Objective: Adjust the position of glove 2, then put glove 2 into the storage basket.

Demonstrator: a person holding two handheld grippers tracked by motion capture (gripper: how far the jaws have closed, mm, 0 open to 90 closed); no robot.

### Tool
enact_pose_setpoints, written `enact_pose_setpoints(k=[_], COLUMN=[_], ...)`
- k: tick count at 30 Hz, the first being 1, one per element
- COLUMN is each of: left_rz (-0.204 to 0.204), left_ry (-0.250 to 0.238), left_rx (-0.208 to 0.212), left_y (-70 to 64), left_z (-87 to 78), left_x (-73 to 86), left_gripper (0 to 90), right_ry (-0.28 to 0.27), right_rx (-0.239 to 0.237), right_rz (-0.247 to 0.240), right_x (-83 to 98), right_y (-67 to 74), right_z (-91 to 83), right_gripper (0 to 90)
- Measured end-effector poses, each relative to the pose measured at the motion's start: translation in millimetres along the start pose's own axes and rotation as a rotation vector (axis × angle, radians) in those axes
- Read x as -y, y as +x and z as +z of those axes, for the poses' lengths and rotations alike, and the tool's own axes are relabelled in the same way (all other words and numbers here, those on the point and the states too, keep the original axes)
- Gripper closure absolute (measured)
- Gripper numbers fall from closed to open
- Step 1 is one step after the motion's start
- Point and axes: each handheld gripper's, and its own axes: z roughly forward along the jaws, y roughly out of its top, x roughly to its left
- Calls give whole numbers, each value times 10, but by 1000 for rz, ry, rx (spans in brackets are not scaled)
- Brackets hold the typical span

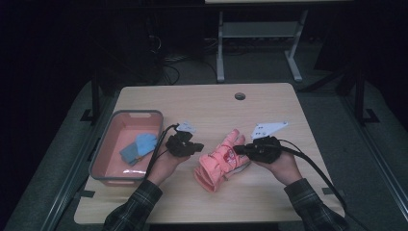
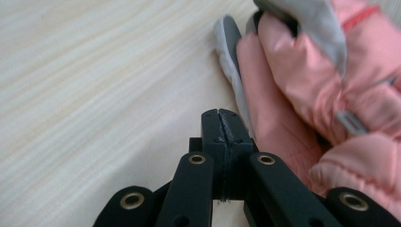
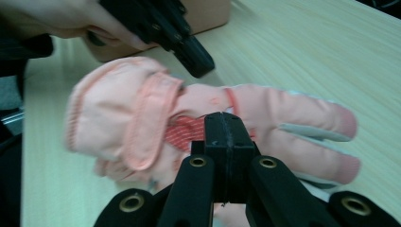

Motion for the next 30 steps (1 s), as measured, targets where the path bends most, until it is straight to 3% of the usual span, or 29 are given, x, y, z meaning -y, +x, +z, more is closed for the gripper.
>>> enact_pose_setpoints(k=[13,30], left_rz=[7,9], left_ry=[-11,-17], left_rx=[7,10], left_y=[-17,-1], left_z=[-39,-64], left_x=[-50,-67], left_gripper=[895,872], right_ry=[33,140], right_rx=[17,-4], right_rz=[17,47], right_x=[-22,143], right_y=[-111,-146], right_z=[236,595], right_gripper=[900,900])
